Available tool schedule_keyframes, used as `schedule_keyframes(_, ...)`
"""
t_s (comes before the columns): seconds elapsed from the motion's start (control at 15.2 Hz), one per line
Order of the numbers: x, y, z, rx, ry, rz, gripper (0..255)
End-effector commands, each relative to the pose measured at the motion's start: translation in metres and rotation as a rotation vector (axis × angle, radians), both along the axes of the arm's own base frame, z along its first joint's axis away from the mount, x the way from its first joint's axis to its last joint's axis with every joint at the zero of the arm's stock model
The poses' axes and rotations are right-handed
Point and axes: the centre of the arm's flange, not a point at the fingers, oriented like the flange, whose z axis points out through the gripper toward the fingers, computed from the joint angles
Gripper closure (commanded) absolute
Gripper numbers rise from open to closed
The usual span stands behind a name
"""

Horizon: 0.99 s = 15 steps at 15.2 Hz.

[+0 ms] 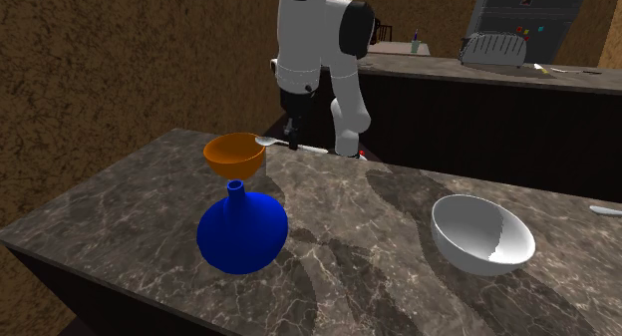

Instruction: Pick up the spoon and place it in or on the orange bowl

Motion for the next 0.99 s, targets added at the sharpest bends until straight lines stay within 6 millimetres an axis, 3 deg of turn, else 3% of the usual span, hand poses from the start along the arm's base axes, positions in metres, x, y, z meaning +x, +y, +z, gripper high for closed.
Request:
schedule_keyframes(0.0, -0.001, 0.0, 0.009, -0.001, 0.0, -0.001, 255)
schedule_keyframes(0.26, -0.001, 0.0, 0.028, -0.001, 0.0, -0.001, 255)
schedule_keyframes(0.92, 0.088, -0.097, 0.035, -0.001, 0.0, -0.001, 255)
